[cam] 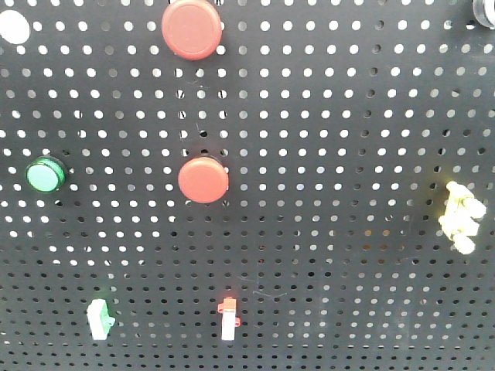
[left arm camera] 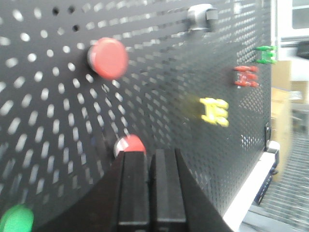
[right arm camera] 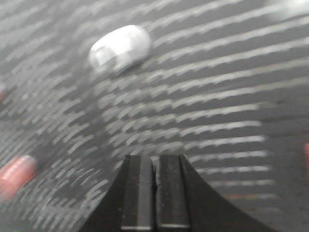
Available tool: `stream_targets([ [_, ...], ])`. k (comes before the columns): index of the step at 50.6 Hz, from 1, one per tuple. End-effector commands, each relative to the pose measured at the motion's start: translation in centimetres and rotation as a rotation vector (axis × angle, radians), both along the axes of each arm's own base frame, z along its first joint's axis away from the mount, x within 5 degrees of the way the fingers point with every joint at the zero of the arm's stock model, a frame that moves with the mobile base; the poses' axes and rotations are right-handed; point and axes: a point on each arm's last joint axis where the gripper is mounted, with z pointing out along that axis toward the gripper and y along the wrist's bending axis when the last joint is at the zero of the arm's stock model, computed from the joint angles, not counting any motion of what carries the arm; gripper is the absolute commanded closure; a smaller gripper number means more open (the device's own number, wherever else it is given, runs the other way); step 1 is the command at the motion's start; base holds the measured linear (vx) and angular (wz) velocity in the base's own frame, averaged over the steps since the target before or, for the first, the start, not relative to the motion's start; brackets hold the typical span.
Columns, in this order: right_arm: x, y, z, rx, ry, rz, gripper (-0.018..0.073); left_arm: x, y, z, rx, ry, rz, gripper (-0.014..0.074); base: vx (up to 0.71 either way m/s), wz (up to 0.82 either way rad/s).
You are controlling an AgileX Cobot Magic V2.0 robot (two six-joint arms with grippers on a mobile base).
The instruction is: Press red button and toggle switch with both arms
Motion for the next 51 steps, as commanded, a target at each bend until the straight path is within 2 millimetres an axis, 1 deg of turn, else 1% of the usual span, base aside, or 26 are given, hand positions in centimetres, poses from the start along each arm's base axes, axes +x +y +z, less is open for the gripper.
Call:
stream_targets([
  [1,0.5,0.6,1.6,0.005,-0.114,0.070,0.0562,-1.2,1.1,0.3,-0.109,-0.031,0.063,0.0594,0.00,0.00],
  [3,1.0,0.8,1.8,0.010,-0.126,0.099,0.0562,-1.7,1.4,0.0,-0.117,-0.030,0.071,0.0594,0.00,0.00],
  [7,2.2,1.2,2.7,0.077,-0.136,0.164,0.0562,-2.3,1.6,-0.3,-0.124,-0.015,0.070,0.0594,0.00,0.00],
  [12,4.4,1.7,3.7,0.115,-0.113,0.241,0.0562,-2.6,1.6,-0.6,-0.114,0.010,0.059,0.0594,0.00,0.00],
  [14,5.7,2.0,3.9,0.115,-0.086,0.280,0.0562,-2.6,1.5,-0.6,-0.107,0.014,0.054,0.0594,0.00,0.00],
  [15,5.8,2.2,4.4,0.107,-0.092,0.305,0.0562,-2.6,1.5,-0.7,-0.105,0.016,0.053,0.0594,0.00,0.00],
  [16,6.5,2.3,4.6,0.100,-0.083,0.321,0.0562,-2.7,1.5,-0.7,-0.102,0.018,0.050,0.0594,0.00,0.00],
  [17,6.7,2.4,4.9,0.097,-0.087,0.330,0.0562,-2.7,1.5,-0.7,-0.100,0.019,0.049,0.0594,0.00,0.00],
  [24,9.7,2.5,6.4,0.098,-0.072,0.335,0.0562,-2.6,1.5,-0.7,-0.107,0.033,0.052,0.0594,0.00,0.00],
  [28,10.7,2.3,6.9,0.105,-0.076,0.317,0.0562,-2.6,1.5,-0.8,-0.106,0.036,0.050,0.0594,0.00,0.00],
  [31,11.4,2.2,7.1,0.113,-0.074,0.302,0.0562,-2.6,1.5,-0.8,-0.105,0.036,0.050,0.0594,0.00,0.00],
  [38,12.6,2.0,6.6,0.114,-0.041,0.260,0.0562,-2.6,1.5,-0.8,-0.105,0.037,0.049,0.0594,0.00,0.00],
  [51,13.2,1.1,6.4,0.041,-0.050,0.125,0.0562,-2.6,1.5,-0.8,-0.104,0.037,0.048,0.0594,0.00,0.00],
])
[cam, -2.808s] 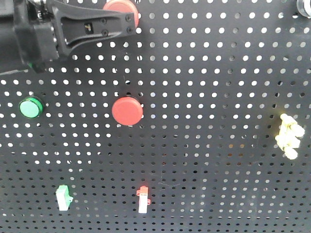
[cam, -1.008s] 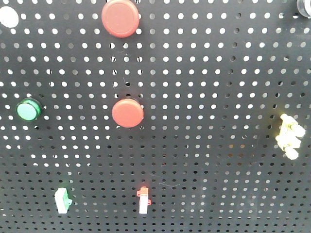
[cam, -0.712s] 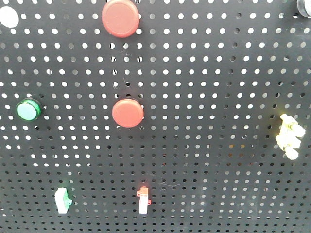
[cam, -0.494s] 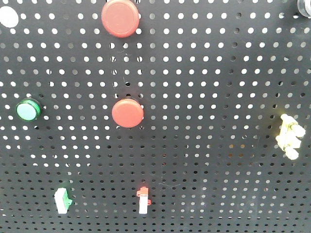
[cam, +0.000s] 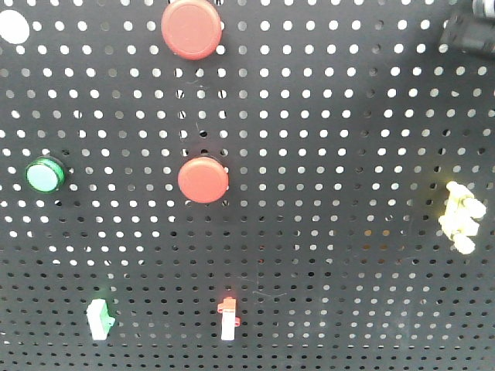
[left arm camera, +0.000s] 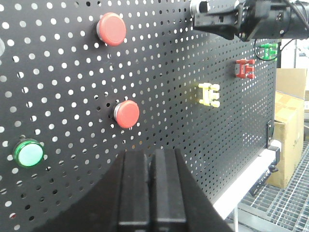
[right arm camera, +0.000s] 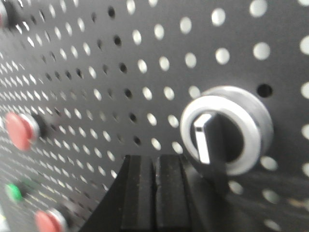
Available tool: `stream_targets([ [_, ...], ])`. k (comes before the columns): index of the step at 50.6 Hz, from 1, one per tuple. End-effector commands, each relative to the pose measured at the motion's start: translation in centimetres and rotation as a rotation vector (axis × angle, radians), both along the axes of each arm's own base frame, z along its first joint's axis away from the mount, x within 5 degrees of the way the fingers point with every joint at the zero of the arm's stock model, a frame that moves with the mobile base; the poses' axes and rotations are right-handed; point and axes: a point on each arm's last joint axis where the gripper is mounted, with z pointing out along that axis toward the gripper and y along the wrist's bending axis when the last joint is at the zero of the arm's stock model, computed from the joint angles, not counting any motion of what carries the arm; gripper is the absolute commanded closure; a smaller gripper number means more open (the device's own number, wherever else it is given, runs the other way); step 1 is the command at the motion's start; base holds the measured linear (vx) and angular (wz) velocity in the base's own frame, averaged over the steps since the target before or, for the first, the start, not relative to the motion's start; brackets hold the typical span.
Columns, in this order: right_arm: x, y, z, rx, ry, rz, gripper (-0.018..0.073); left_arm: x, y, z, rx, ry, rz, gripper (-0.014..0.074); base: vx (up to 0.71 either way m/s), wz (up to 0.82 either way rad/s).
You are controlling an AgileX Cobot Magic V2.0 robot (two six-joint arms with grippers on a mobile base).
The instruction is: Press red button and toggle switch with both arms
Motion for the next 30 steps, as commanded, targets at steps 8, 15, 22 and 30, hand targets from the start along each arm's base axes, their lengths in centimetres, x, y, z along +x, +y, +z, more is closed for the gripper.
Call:
stream_targets([
  [8,-0.5,-1.4,1.8,0.040,-0.099,-0.168,0.0562,0.0,0.2,1.1,-0.075,-0.026,0.011,0.0594,0.00,0.00],
  [15,-0.6,-1.9,2.1,0.030,-0.122,-0.224,0.0562,0.0,0.2,1.1,-0.075,-0.026,0.011,0.0594,0.00,0.00],
  [22,-0.9,-2.2,2.3,0.015,-0.145,-0.269,0.0562,0.0,0.2,1.1,-0.073,-0.027,0.013,0.0594,0.00,0.00],
  [30,-0.7,-2.6,2.2,-0.016,-0.149,-0.316,0.0562,0.0,0.2,1.1,-0.073,-0.027,0.013,0.0594,0.00,0.00],
])
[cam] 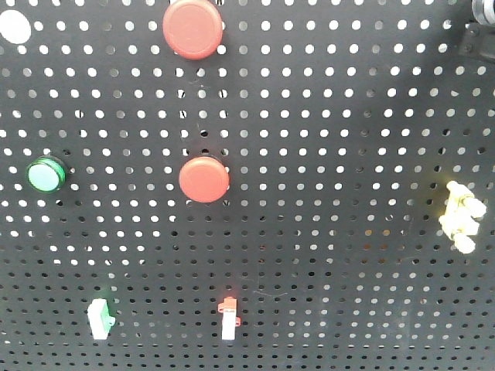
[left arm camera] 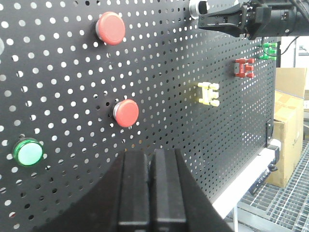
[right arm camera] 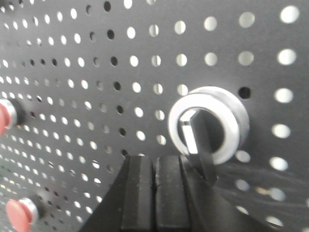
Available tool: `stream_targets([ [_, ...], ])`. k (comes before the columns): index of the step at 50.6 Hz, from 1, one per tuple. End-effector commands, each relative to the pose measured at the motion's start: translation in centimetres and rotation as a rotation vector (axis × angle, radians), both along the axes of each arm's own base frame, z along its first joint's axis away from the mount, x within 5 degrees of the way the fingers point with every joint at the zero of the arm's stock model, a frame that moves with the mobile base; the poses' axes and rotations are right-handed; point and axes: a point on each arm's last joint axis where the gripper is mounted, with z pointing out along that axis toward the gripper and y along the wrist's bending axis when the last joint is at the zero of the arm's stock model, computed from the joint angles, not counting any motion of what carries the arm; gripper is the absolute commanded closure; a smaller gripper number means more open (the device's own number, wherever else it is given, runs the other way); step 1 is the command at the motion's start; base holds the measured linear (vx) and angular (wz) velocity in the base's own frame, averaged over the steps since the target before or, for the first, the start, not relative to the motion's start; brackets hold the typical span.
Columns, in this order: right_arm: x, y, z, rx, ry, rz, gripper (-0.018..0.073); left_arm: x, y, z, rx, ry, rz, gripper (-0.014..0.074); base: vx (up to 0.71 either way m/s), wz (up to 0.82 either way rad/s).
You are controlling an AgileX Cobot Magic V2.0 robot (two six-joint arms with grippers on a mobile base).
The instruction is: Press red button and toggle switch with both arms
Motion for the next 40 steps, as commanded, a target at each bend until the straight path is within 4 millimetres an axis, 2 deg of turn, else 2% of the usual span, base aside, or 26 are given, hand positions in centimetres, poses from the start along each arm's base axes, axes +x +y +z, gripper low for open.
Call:
stream_targets([
  [1,0.2,-1.9,1.9,0.063,-0.131,-0.206,0.0562,0.0,0.2,1.2,-0.075,-0.029,0.015,0.0594,0.00,0.00],
  [10,0.2,-1.9,1.8,0.062,-0.117,-0.204,0.0562,0.0,0.2,1.1,-0.074,-0.028,0.014,0.0594,0.00,0.00],
  [20,-2.2,-0.8,1.5,-0.032,-0.072,-0.084,0.0562,0.1,0.2,0.5,-0.005,-0.005,0.032,0.0594,0.00,0.00],
  [29,-6.5,-1.1,2.0,-0.141,-0.136,-0.126,0.0562,1.1,1.6,-1.8,0.184,0.154,0.214,0.0594,0.00,0.00],
  [33,-9.4,-1.4,1.7,-0.133,-0.187,-0.171,0.0562,1.4,2.4,-3.1,0.222,0.231,0.311,0.0594,0.00,0.00],
  [39,-11.9,-1.9,-1.6,-0.149,-0.197,-0.227,0.0562,1.0,3.4,-5.5,0.227,0.267,0.397,0.0594,0.00,0.00],
  [40,-13.2,-2.0,-2.3,-0.150,-0.223,-0.238,0.0562,0.8,3.5,-6.0,0.219,0.265,0.398,0.0594,0.00,0.00],
])
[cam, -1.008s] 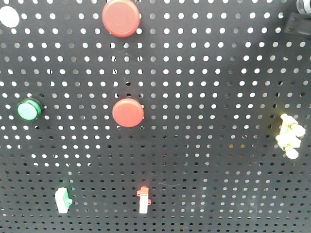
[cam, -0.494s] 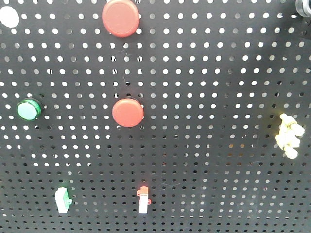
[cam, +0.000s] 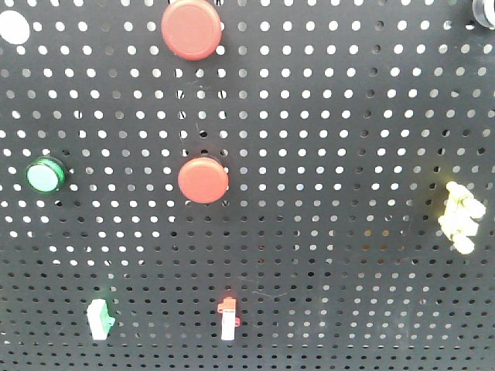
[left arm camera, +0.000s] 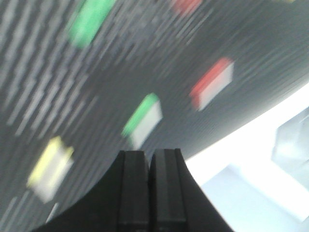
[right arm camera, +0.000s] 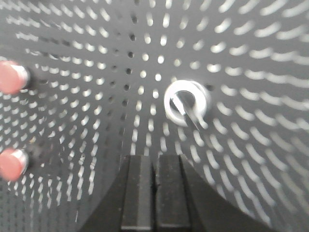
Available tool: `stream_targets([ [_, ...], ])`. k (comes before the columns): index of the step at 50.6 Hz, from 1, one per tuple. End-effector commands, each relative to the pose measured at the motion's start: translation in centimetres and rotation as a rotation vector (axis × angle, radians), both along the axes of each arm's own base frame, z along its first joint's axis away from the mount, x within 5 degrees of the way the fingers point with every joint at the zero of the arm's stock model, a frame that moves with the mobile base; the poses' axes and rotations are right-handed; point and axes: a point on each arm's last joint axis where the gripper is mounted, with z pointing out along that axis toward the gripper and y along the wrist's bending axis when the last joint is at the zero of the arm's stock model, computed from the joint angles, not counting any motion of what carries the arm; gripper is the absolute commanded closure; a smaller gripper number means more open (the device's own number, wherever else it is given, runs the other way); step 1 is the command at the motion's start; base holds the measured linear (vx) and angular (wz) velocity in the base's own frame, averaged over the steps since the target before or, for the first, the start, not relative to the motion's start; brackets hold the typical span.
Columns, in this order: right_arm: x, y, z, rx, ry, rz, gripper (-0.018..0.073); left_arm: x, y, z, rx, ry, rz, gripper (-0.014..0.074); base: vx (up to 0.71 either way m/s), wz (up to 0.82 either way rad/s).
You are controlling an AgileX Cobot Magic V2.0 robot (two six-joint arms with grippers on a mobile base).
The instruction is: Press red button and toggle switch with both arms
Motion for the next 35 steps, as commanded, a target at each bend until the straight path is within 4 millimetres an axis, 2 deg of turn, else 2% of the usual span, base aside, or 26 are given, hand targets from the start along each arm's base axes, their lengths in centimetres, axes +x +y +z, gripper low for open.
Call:
stream_targets([
  [1,-1.9,-0.6,-1.8,0.021,-0.072,-0.073,0.0562,-0.5,0.5,-0.6,-0.061,-0.064,0.045,0.0594,0.00,0.00],
  [4,-3.1,-0.8,-4.5,0.025,-0.074,-0.090,0.0562,-1.5,0.7,-1.9,-0.094,-0.095,0.034,0.0594,0.00,0.00],
  [6,-4.6,-0.9,-6.2,0.033,-0.098,-0.095,0.0562,-2.1,0.9,-2.6,-0.122,-0.132,0.029,0.0594,0.00,0.00],
  [11,-6.7,-1.0,-10.0,0.052,-0.134,-0.102,0.0562,-4.1,1.6,-4.6,-0.201,-0.279,0.026,0.0594,0.00,0.00],
  [16,-7.4,-1.3,-13.4,0.076,-0.176,-0.133,0.0562,-4.2,1.8,-6.6,-0.258,-0.387,0.041,0.0594,0.00,0.00],
  [23,-5.9,-1.9,-14.9,0.134,-0.176,-0.188,0.0562,-1.7,0.9,-8.4,-0.272,-0.333,0.051,0.0594,0.00,0.00],
  [35,-3.9,-1.7,-15.5,0.183,-0.066,-0.163,0.0562,0.3,0.2,-9.0,-0.276,-0.271,0.064,0.0594,0.00,0.00],
])
